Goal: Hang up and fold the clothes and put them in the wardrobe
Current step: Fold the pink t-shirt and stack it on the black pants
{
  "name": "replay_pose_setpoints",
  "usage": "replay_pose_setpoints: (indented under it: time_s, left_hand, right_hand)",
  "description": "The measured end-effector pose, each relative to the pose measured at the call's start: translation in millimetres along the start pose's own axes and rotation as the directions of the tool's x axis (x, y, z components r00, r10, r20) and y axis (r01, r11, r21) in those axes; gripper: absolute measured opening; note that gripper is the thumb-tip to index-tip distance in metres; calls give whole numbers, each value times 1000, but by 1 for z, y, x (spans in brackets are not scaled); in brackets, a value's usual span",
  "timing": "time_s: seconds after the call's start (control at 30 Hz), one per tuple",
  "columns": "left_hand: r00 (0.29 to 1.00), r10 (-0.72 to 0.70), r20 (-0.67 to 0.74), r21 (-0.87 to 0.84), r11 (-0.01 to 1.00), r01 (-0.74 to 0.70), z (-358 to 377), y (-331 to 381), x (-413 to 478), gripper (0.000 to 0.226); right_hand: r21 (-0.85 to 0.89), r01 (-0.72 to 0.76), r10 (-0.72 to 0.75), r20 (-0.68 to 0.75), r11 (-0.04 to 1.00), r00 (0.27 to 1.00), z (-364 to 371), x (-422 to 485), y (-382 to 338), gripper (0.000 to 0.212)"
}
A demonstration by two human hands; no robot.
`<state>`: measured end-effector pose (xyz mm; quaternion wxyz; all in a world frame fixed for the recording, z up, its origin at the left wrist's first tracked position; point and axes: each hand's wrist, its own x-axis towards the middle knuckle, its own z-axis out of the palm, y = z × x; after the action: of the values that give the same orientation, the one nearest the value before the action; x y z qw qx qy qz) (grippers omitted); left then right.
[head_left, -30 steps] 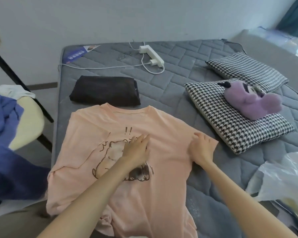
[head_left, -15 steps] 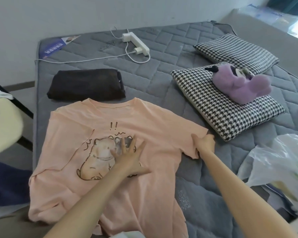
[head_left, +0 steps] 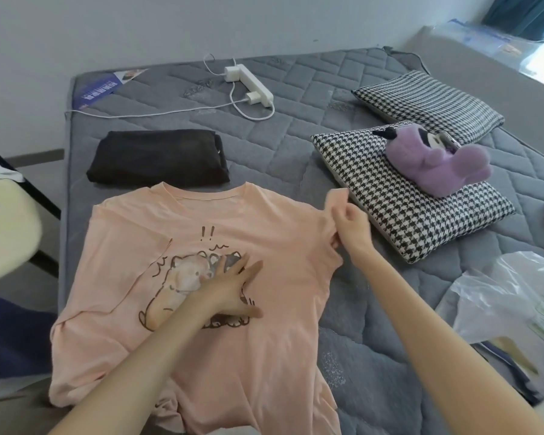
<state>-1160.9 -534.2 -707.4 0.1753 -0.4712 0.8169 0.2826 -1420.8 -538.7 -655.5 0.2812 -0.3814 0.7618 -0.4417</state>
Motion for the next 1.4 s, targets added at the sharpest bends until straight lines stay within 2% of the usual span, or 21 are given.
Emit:
replay_pose_setpoints:
  time_s: [0.07,0.13,0.17,0.2,0.33,0.4,0.5,0.53,0.6,0.67,0.73,0.83,0.9,1.0,1.1,1.17,1.23,1.3,1.4]
  left_hand:
    - [997,11,-72,-36,999,-14,-5,-8,-4,85]
    - [989,9,-149,-78,997,-21,-8,-15,-6,68]
    - [984,1,-178,-101,995,-19,-8,-18,-6,62]
    - [980,-9,-200,-122,992,-16,-8,-19,-7,58]
    - [960,-44,-275,-285,958,-38,-7,-16,-1,51]
    - [954,-80,-290,-410,911,-48,-7,-9,2,52]
    - [949,-171,-264,-587,809,-18,-4,0,9,53]
    - [942,-209,-262,-621,784,1,-2,3,12,52]
    - [928,-269,-258,-679,734,24,0,5,15,49]
    - [930,-280,-237,-707,706,32,3,5,14,48]
    - [944,-258,-204,-680,731,54,5,4,11,51]
    - [956,-224,-191,-643,764,51,4,0,8,52]
    - [947,-246,-207,-672,739,45,0,-4,11,50]
    - [921,-314,-228,-746,664,42,-7,-7,15,46]
    - [895,-385,-224,-814,579,46,-14,-9,22,45]
    - [870,-452,-197,-864,500,64,-17,-10,27,33]
    - [849,-496,-182,-926,377,21,-20,-9,31,5]
    - [857,-490,-160,-961,274,-23,-19,-10,37,27]
    - [877,-469,-107,-988,150,-40,-19,-12,43,28]
  right_hand:
    - [71,-35,15,263,997,965,20,-17,-14,21]
    - [66,-90,42,521,994,852,37,-31,-22,21]
    - [37,-95,55,585,995,809,43,-36,-22,20]
    - [13,-90,64,598,996,799,46,-38,-21,21]
    - [-71,-1,32,444,998,896,38,-35,-5,22]
    - [-205,74,25,440,976,897,26,-32,5,23]
    - [-415,224,68,583,882,809,7,-33,20,18]
    - [-442,265,93,639,857,764,2,-36,24,15]
    - [-463,334,119,710,821,694,-4,-44,31,23]
    - [-479,415,92,733,774,674,-5,-51,37,29]
    - [-490,473,53,733,732,678,-3,-55,39,24]
    - [-527,476,96,735,704,672,-2,-52,33,16]
    - [-579,480,117,710,659,695,0,-45,23,16]
    - [-598,455,18,618,660,786,6,-33,9,25]
    - [-564,435,-89,536,702,839,20,-15,-6,33]
    - [-530,426,-139,496,733,857,33,4,-12,40]
    - [-488,405,-172,453,773,875,46,26,-16,43]
    - [-495,385,-152,446,779,882,59,52,-15,44]
    - [-572,360,-3,530,738,848,72,84,-10,50]
